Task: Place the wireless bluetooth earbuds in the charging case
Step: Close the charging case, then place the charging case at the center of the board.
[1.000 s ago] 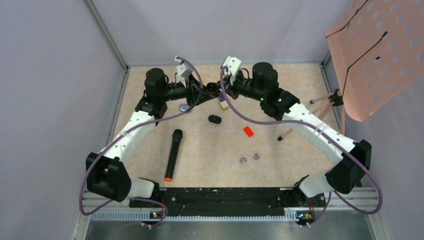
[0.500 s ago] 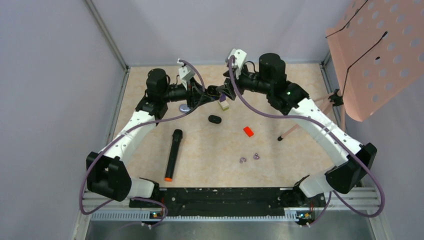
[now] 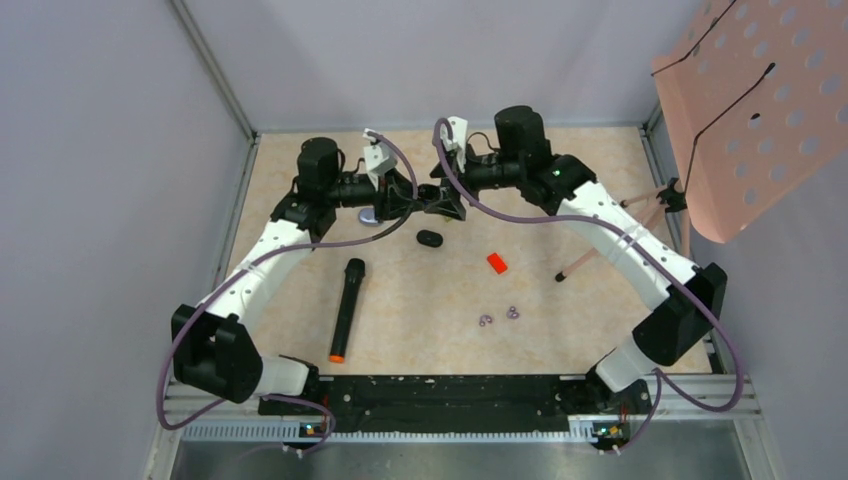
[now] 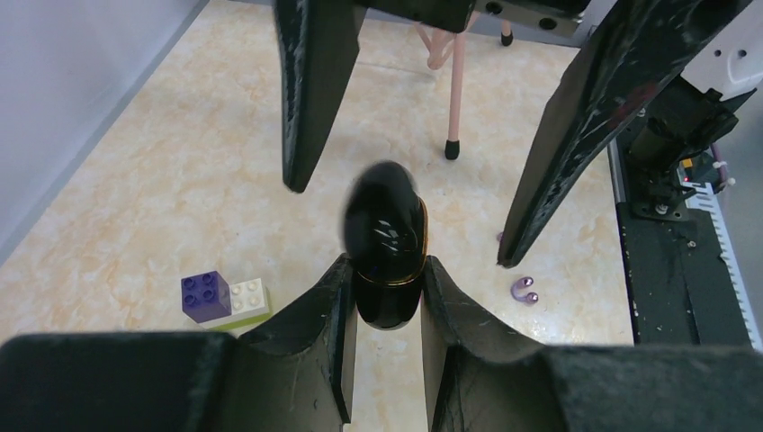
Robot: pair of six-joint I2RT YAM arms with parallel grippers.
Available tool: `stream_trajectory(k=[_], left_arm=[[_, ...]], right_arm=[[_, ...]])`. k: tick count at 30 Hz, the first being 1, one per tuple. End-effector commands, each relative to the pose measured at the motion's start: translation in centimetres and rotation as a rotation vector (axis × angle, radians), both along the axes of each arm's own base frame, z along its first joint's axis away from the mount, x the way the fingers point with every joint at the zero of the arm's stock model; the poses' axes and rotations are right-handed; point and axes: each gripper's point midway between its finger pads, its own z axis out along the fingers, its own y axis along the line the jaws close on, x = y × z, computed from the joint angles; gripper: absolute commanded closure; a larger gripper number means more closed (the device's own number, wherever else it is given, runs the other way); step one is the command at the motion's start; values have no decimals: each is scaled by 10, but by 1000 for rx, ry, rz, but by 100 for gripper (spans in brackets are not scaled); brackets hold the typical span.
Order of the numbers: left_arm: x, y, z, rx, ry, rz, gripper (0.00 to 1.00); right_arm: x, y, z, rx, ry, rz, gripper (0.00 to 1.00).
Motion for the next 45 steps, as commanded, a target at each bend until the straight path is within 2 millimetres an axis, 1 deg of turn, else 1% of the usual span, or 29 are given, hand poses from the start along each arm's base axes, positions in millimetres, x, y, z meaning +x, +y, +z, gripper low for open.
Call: stream_trajectory(k=[1, 4, 6, 9, 12, 15, 17, 19, 21, 23, 25, 27, 28, 29, 30, 31, 33, 35, 37, 39, 41, 43, 45], left_arm=[[-13, -1, 27, -1, -130, -49, 100], [-10, -1, 28, -4, -125, -34, 100], [-5, -2, 30, -19, -101, -4, 100], [5, -2, 36, -42, -111, 46, 100], [14, 0, 36, -52, -100, 97, 100], [31, 4, 35, -65, -47, 188, 100], [41, 8, 34, -88, 23, 252, 100], [45, 10, 28, -92, 73, 269, 100], [49, 14, 9, -54, 148, 312, 100], [50, 23, -16, -9, 231, 360, 100], [43, 30, -45, 27, 343, 383, 100], [37, 36, -74, 53, 465, 425, 100], [34, 39, -89, 70, 522, 450, 100], [32, 44, -107, 101, 580, 481, 100], [31, 48, -120, 133, 615, 508, 100], [30, 52, -137, 171, 649, 535, 100], [32, 64, -166, 231, 707, 613, 100], [33, 71, -194, 276, 790, 662, 100], [37, 73, -213, 310, 858, 680, 100], [41, 75, -224, 336, 887, 695, 100], [44, 72, -229, 347, 911, 686, 99], [47, 72, -237, 362, 938, 693, 95], [48, 73, -245, 374, 959, 706, 89]], right_arm=[[6, 12, 17, 70, -27, 31, 27], [5, 13, 13, 65, -25, 41, 28], [2, 12, 9, 56, -25, 51, 29], [-5, 9, 4, 43, -18, 58, 31], [-10, 4, 2, 35, -13, 50, 33], [-14, -3, 5, 21, -39, 42, 33], [-14, -9, 9, 14, -68, 21, 33], [-7, -17, 11, -1, -97, -48, 30], [5, -29, 7, -33, -120, -143, 27], [17, -44, -4, -71, -139, -233, 23], [28, -60, -19, -97, -115, -300, 21], [35, -73, -34, -108, -58, -348, 21], [38, -77, -38, -104, -29, -372, 21], [40, -79, -38, -90, -6, -394, 21], [42, -81, -36, -68, 23, -419, 21], [45, -81, -32, -39, 46, -442, 21], [46, -78, -26, 7, 90, -464, 21], [46, -75, -25, 33, 123, -469, 22], [46, -73, -28, 35, 149, -469, 22], [46, -71, -32, 24, 160, -464, 23], [47, -74, -37, 8, 168, -475, 24], [45, -76, -45, -14, 175, -468, 25], [43, -81, -60, -49, 201, -462, 31]])
